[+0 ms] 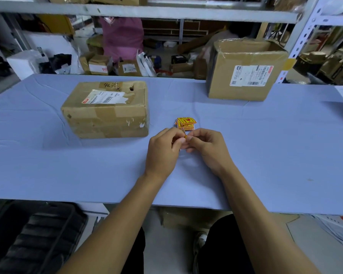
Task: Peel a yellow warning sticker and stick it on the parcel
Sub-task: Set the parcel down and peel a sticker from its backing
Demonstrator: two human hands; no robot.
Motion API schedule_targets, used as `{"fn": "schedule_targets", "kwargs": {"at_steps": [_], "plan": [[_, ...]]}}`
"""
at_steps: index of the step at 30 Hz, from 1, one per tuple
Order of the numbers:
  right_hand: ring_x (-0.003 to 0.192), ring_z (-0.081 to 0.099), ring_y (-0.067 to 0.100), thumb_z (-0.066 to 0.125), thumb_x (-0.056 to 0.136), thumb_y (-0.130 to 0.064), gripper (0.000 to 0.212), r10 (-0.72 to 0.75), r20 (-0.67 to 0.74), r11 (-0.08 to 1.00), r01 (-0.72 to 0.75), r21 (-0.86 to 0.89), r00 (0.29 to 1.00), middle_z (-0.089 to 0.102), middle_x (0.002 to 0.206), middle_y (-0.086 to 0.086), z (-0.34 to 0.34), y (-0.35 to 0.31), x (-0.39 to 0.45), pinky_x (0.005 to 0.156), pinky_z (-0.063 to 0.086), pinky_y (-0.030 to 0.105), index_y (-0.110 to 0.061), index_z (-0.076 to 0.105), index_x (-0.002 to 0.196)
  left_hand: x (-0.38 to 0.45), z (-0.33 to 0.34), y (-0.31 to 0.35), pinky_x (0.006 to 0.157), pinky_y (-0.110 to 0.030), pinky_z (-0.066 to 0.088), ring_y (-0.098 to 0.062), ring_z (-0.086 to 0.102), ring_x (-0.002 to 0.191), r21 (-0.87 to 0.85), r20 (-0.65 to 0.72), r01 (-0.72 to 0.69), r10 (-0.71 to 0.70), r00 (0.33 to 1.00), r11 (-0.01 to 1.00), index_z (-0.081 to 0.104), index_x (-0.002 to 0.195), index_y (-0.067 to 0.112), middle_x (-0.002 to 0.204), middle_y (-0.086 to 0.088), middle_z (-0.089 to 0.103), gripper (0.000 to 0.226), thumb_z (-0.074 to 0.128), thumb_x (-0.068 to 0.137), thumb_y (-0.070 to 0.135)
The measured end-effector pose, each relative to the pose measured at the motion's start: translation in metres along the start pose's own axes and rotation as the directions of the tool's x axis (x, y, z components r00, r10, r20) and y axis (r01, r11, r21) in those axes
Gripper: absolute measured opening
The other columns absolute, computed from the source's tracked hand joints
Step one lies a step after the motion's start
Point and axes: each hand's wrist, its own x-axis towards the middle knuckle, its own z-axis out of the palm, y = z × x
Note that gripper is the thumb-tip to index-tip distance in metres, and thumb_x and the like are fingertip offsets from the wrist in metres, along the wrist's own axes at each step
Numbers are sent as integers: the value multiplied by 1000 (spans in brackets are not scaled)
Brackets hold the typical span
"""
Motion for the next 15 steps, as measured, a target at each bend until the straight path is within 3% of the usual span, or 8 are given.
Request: {"fn": "schedule_targets", "kwargs": {"at_steps": [4,15], "plan": [[75,76,16,58,94,4,12,19,6,999,-20,30,1000,75,69,3,0,0,0,65,56,20,0,66,86,0,-2,0,67,-6,43,-10,64,75,-85,14,76,-75,997,993,73,85,10,83,1,74,9,69,82,3],[77,76,19,58,94,2,16,13,-19,1000,-13,-10,1000,74,75,13,1,-1,-2,69,58,24,-2,69,82,1,-2,-3,67,-6,45,-8,65,78,-134,6,110,-110,994,985,77,85,10,82,0,75,9,70,81,5]]}}
